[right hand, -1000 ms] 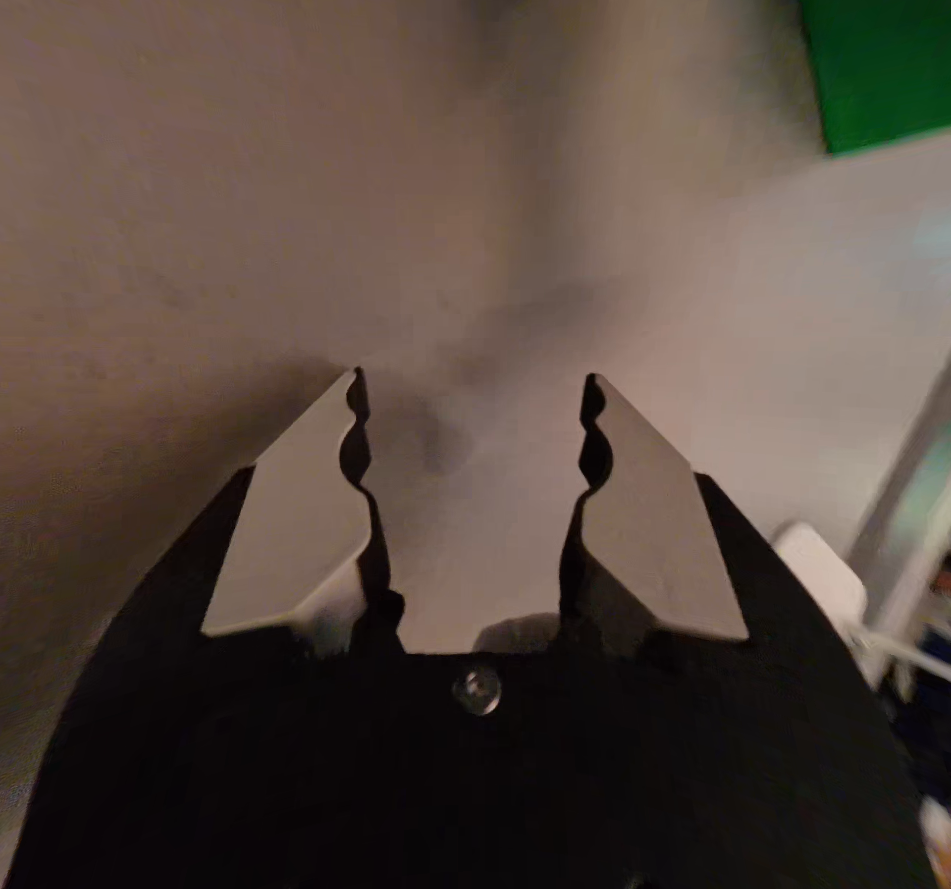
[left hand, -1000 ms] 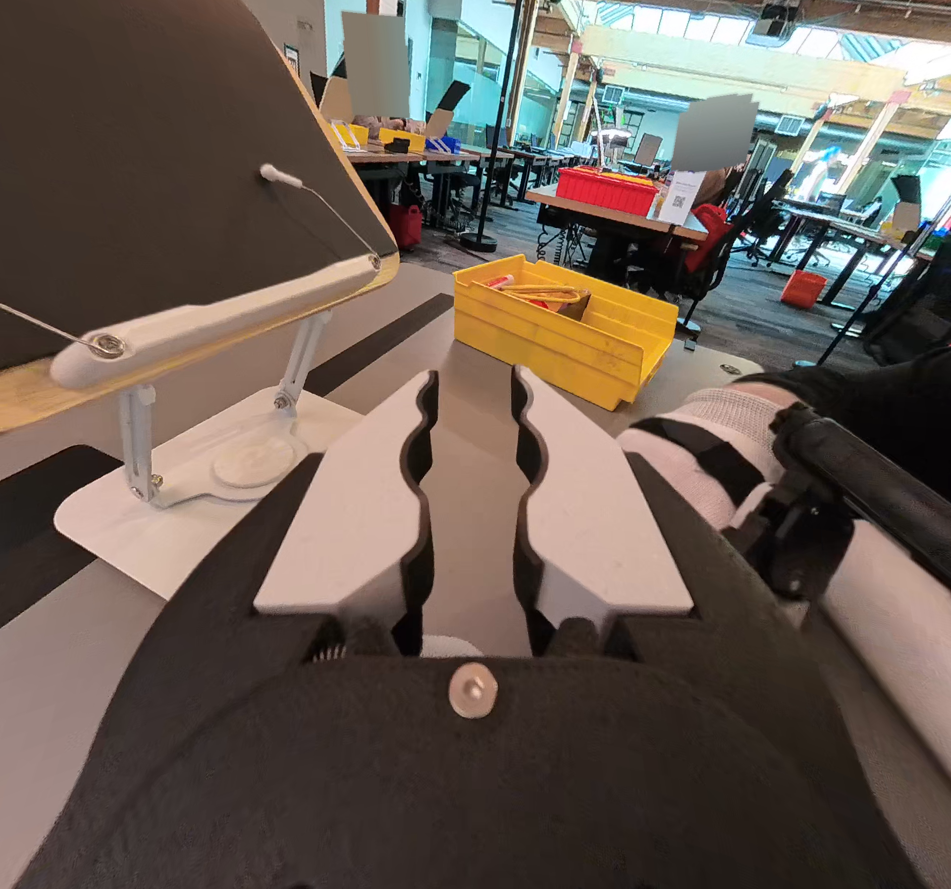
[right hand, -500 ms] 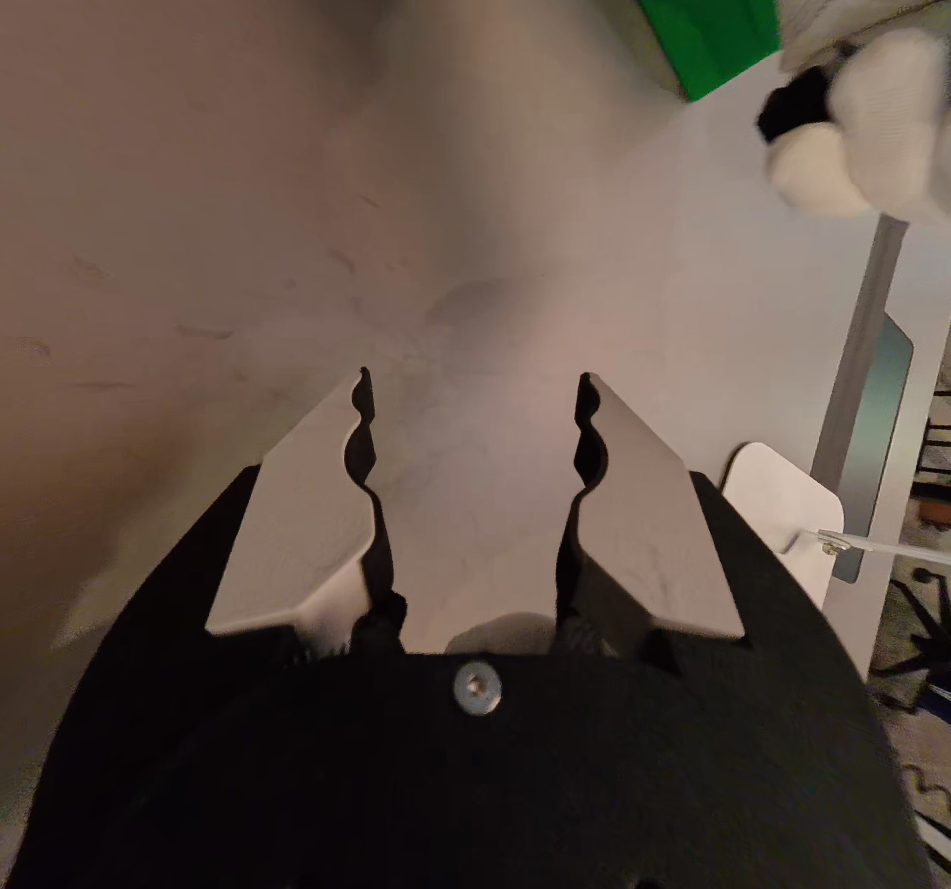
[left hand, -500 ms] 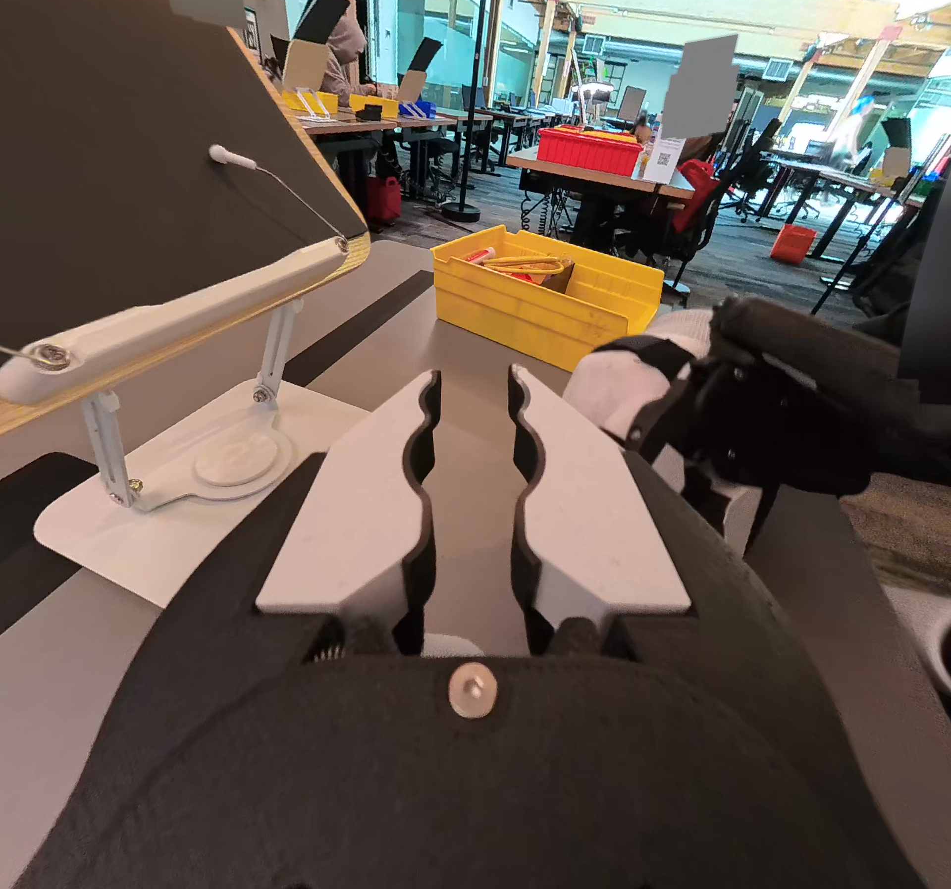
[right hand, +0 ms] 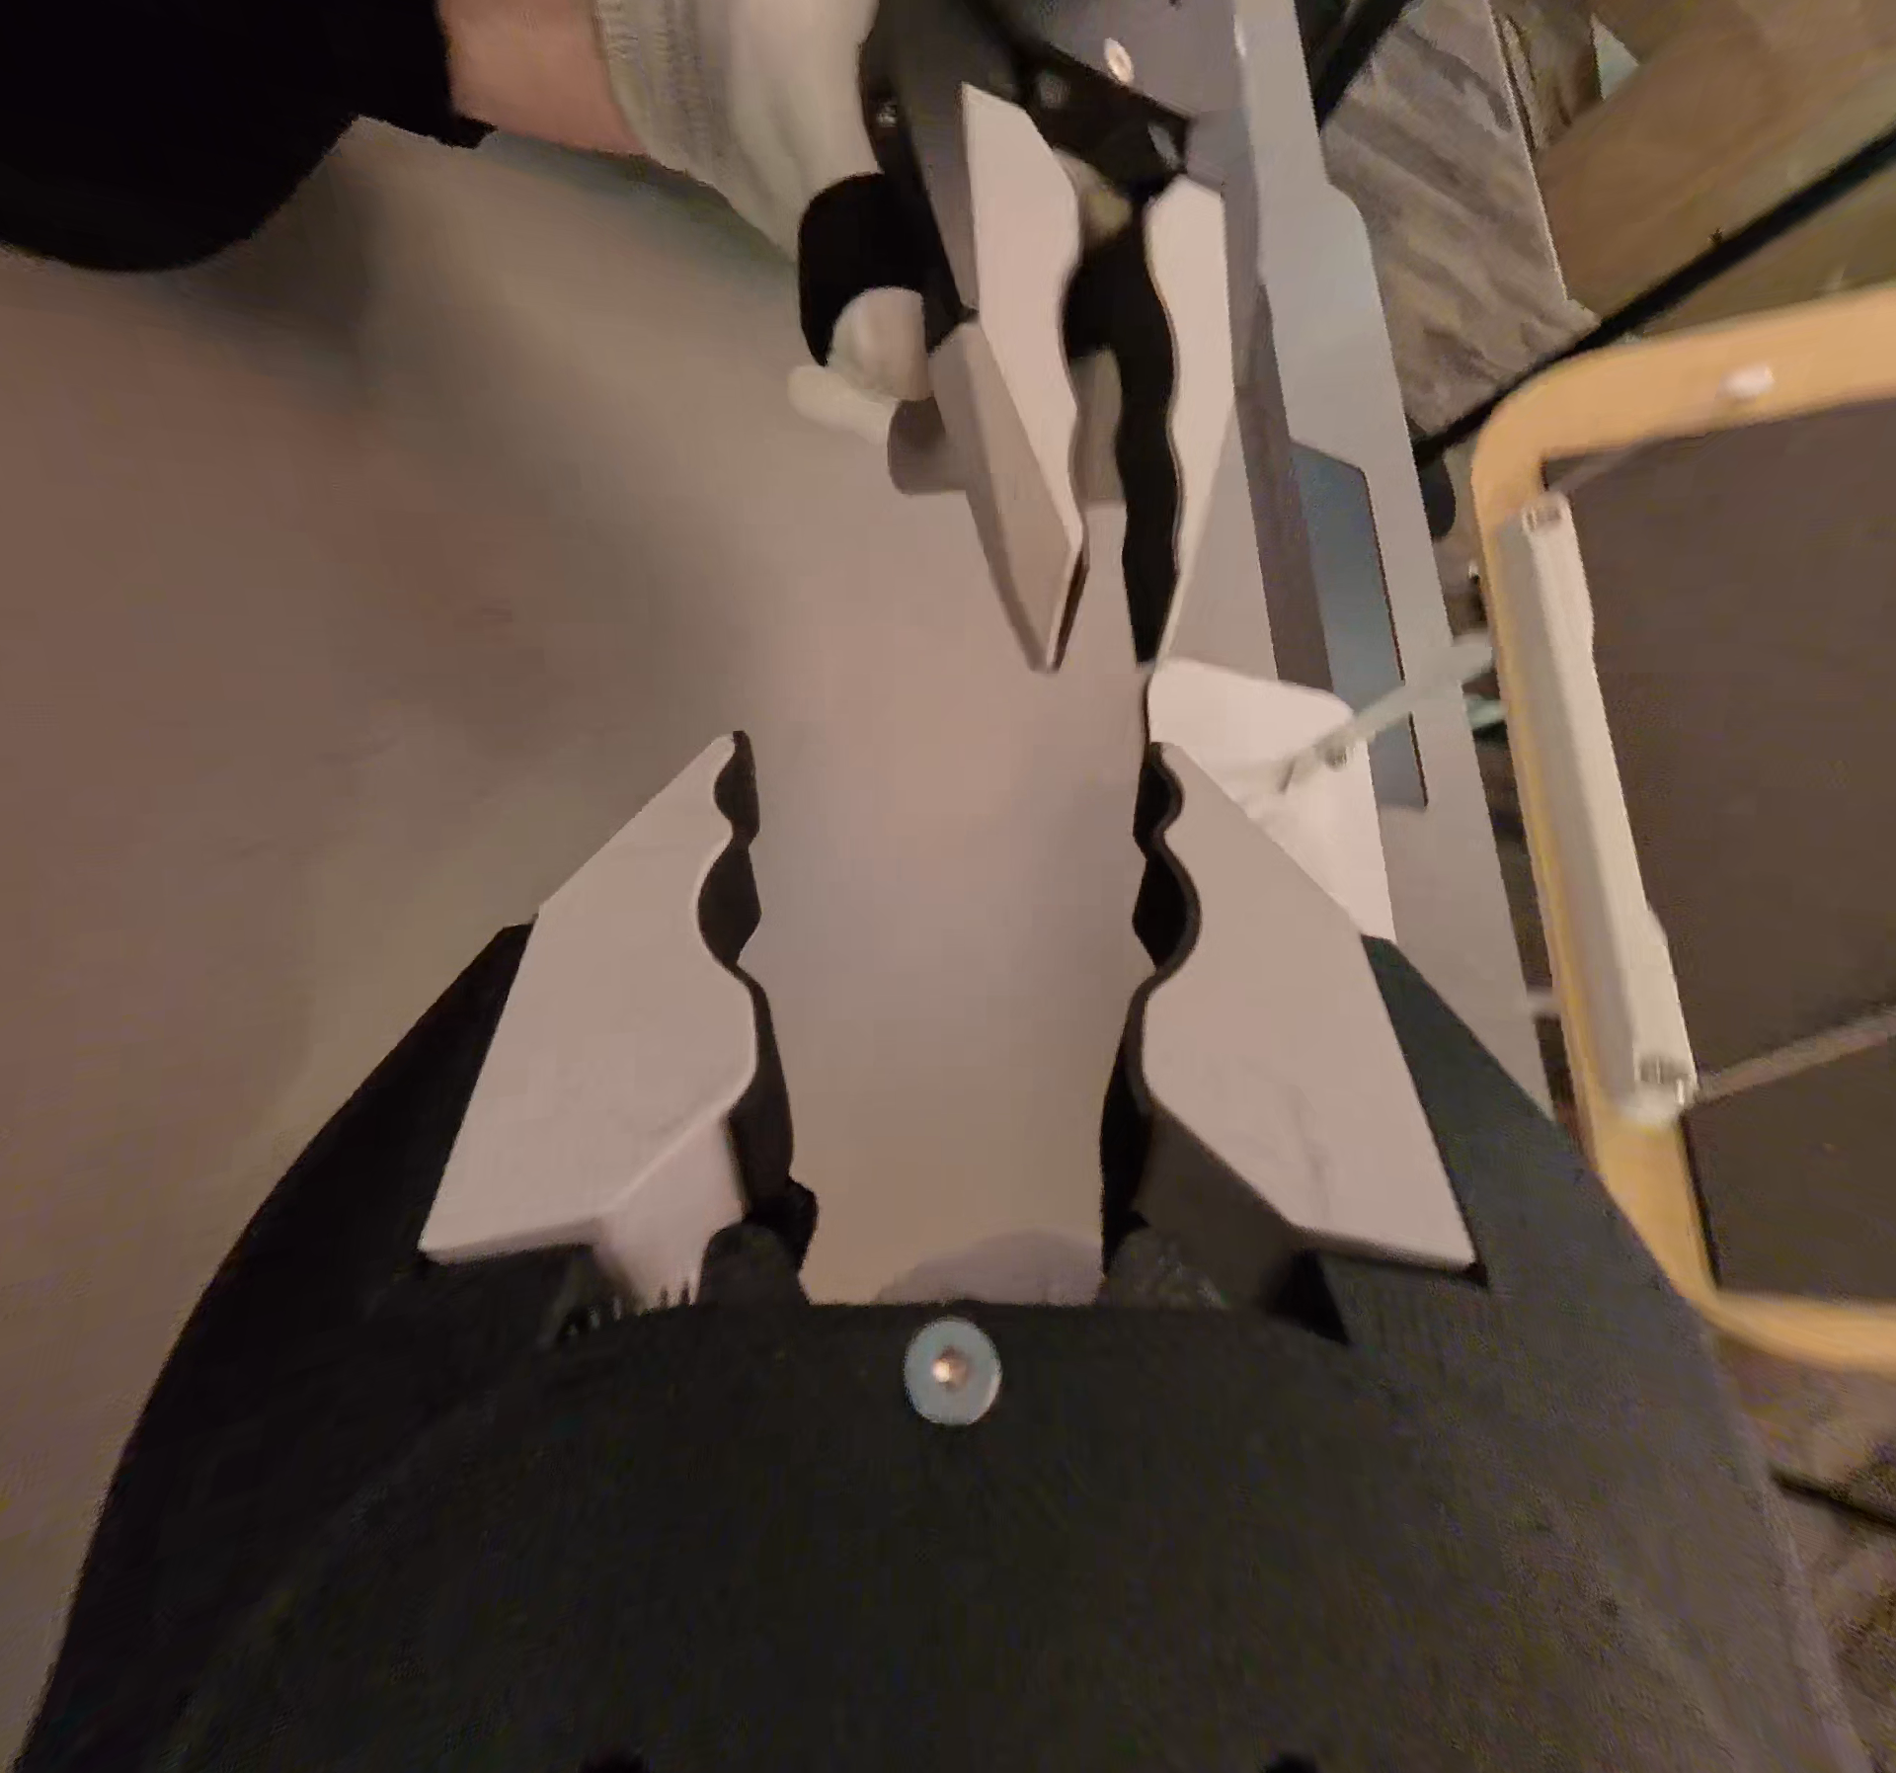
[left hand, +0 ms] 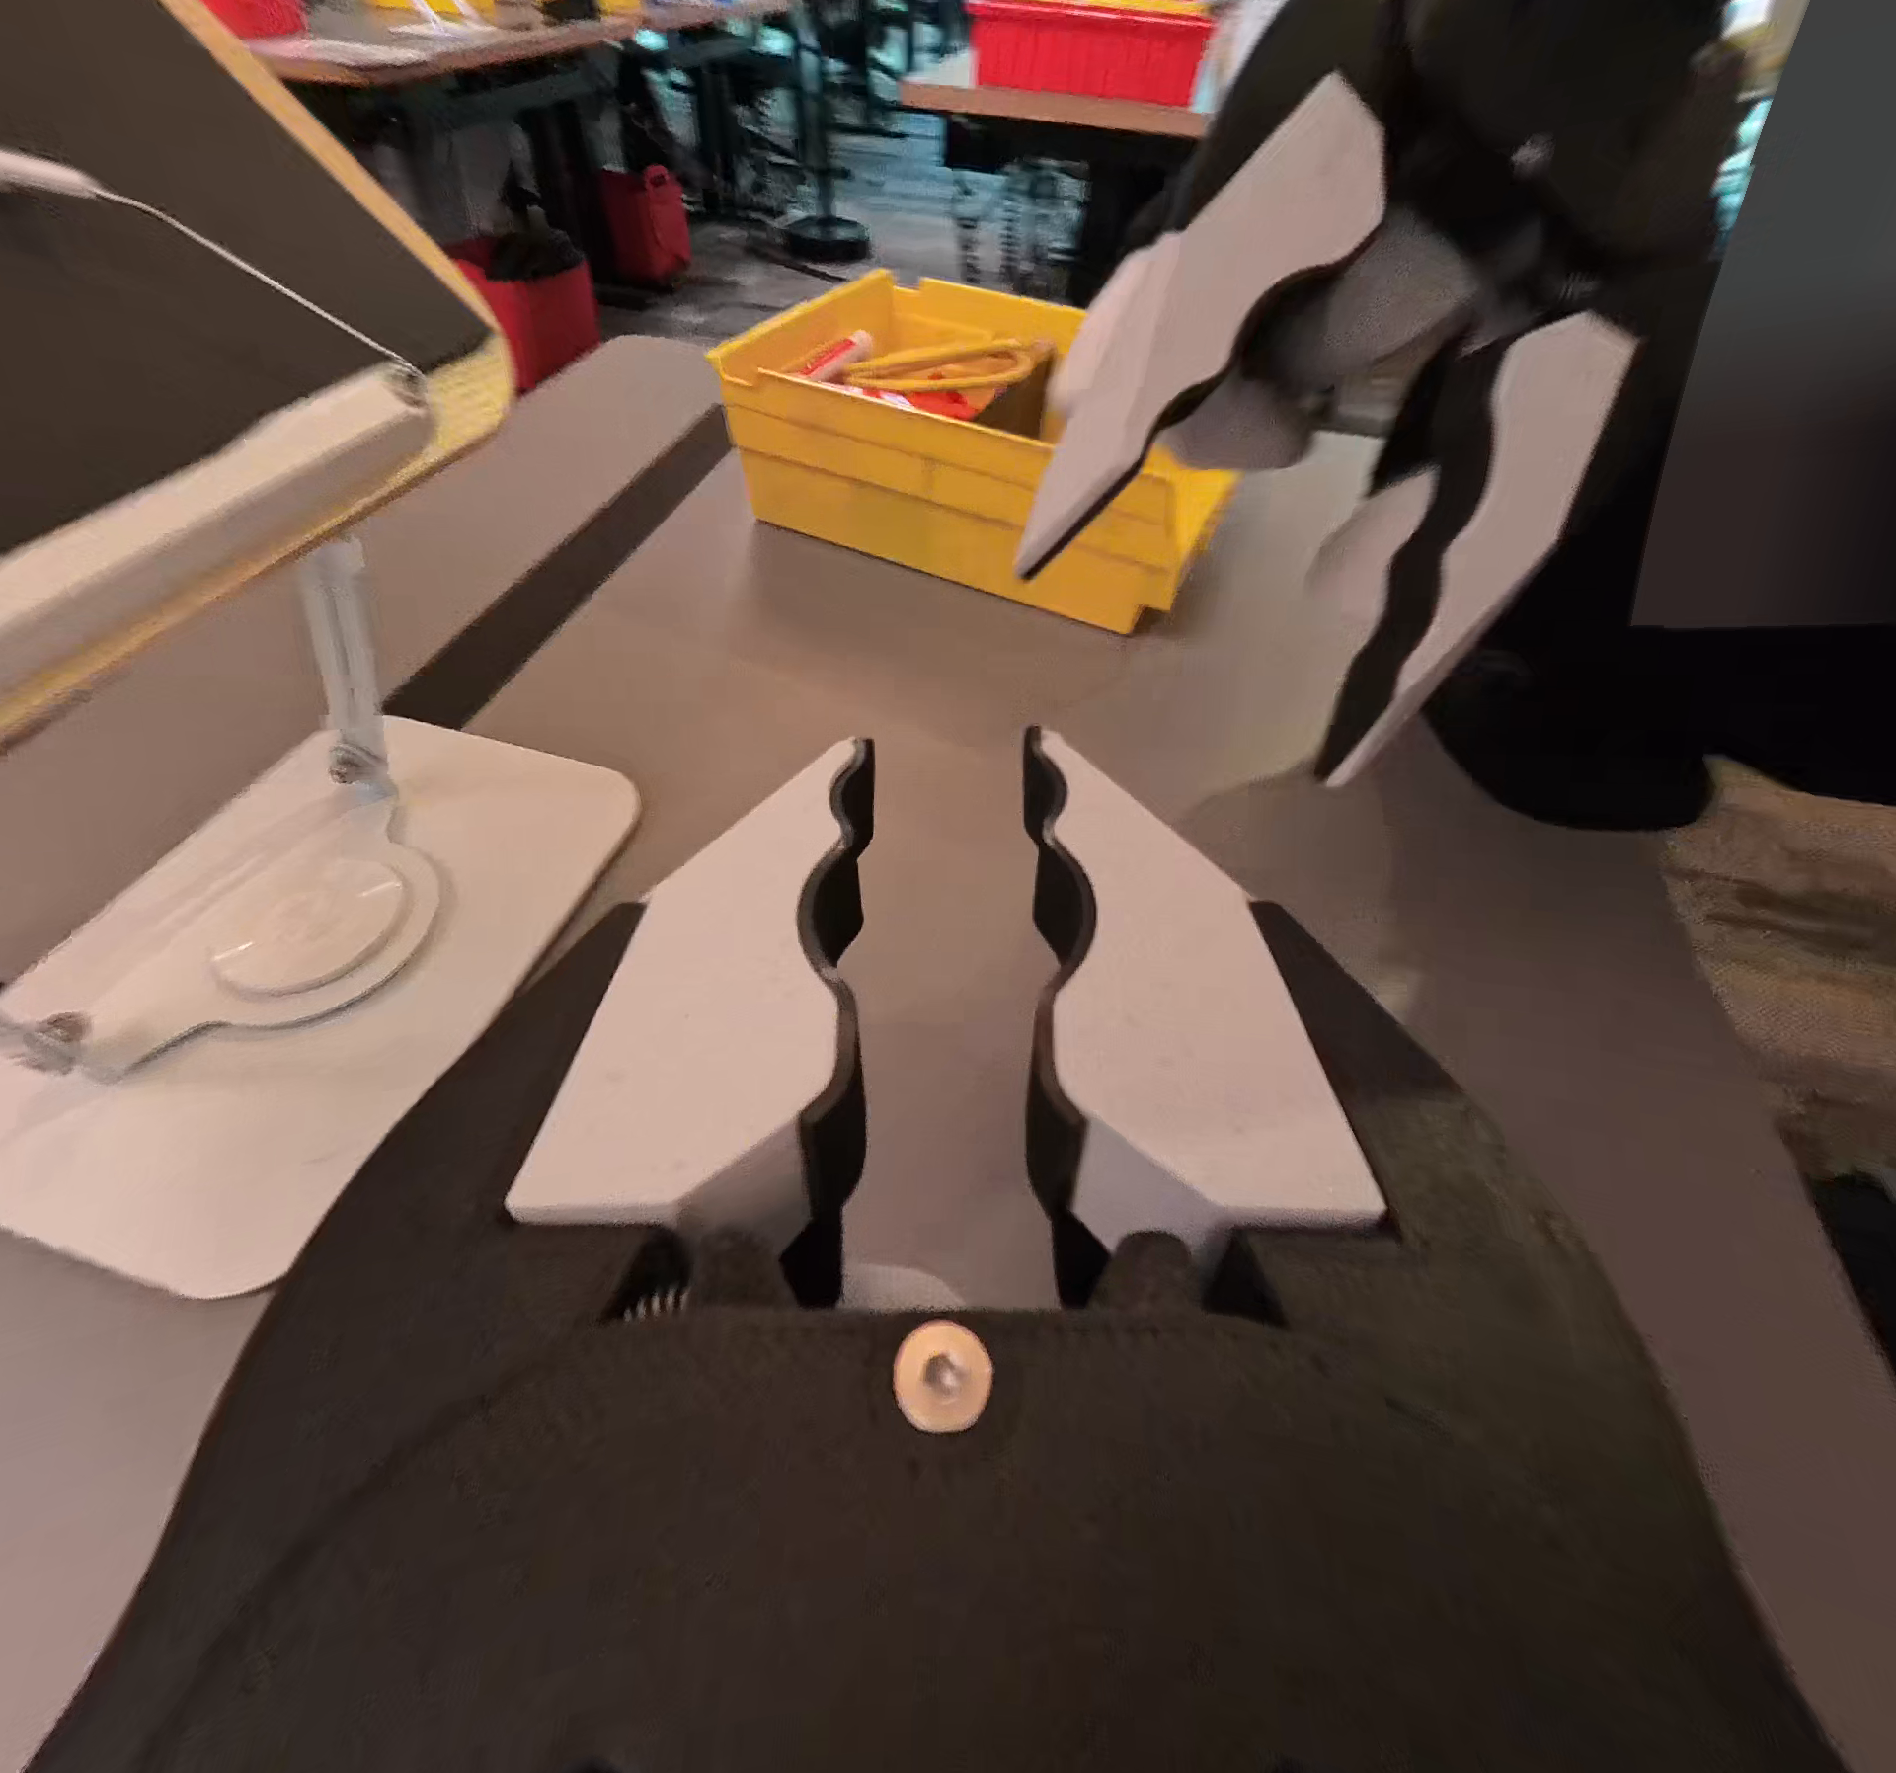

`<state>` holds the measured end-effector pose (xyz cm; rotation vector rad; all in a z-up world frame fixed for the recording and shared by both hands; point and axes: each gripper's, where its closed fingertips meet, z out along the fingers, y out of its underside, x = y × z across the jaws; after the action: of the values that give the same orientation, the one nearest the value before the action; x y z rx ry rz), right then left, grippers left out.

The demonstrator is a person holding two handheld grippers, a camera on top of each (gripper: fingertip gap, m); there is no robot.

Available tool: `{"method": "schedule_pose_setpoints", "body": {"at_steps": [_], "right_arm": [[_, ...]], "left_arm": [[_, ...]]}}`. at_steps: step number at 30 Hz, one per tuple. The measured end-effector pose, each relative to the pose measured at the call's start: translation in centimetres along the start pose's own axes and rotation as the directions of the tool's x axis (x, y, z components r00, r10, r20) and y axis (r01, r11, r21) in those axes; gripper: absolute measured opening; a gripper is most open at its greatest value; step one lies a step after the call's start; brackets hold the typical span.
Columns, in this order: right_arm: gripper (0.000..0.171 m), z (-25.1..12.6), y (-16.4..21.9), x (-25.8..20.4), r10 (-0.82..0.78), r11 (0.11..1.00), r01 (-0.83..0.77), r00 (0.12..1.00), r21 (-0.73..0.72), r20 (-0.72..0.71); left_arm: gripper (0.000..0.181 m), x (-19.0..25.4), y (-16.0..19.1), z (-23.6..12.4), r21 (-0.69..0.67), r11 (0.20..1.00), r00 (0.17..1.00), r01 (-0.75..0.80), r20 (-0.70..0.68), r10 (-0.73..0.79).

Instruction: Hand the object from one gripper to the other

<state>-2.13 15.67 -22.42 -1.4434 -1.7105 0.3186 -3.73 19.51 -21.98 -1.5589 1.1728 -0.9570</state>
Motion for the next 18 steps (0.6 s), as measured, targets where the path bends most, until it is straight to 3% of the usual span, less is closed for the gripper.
{"method": "schedule_pose_setpoints", "body": {"at_steps": [5,9,11,14,16,18], "right_arm": [[0.074,-6.0,2.1,-1.5,0.105,0.992,-0.113,0.984,-0.049,-0.144],[0.067,-10.8,2.6,-6.6,0.232,0.972,-0.221,0.954,0.076,-0.189],[0.061,-13.1,2.3,-10.8,0.272,0.952,-0.242,0.951,0.189,-0.15],[0.049,-15.9,1.7,-19.0,0.343,0.874,-0.327,0.939,0.359,0.022],[0.044,-16.3,3.0,-23.4,0.445,0.813,-0.45,0.89,0.37,0.104],[0.042,-15.3,6.6,-27.4,0.538,0.801,-0.541,0.838,0.254,0.088]], "left_arm": [[0.039,1.9,-0.3,0.4,-0.006,0.998,0.997,0.065,-0.048,-0.065],[0.05,4.1,2.4,1.9,-0.127,0.991,0.997,0.042,-0.058,-0.05],[0.053,5.3,4.7,2.9,-0.206,0.978,0.997,0.023,-0.065,-0.037],[0.06,6.6,8.1,4.2,-0.309,0.951,0.998,0.004,-0.064,-0.025],[0.061,7.2,9.5,4.9,-0.345,0.938,0.998,0.004,-0.063,-0.027],[0.063,7.5,10.6,5.6,-0.37,0.929,0.998,0.011,-0.06,-0.035]]}}
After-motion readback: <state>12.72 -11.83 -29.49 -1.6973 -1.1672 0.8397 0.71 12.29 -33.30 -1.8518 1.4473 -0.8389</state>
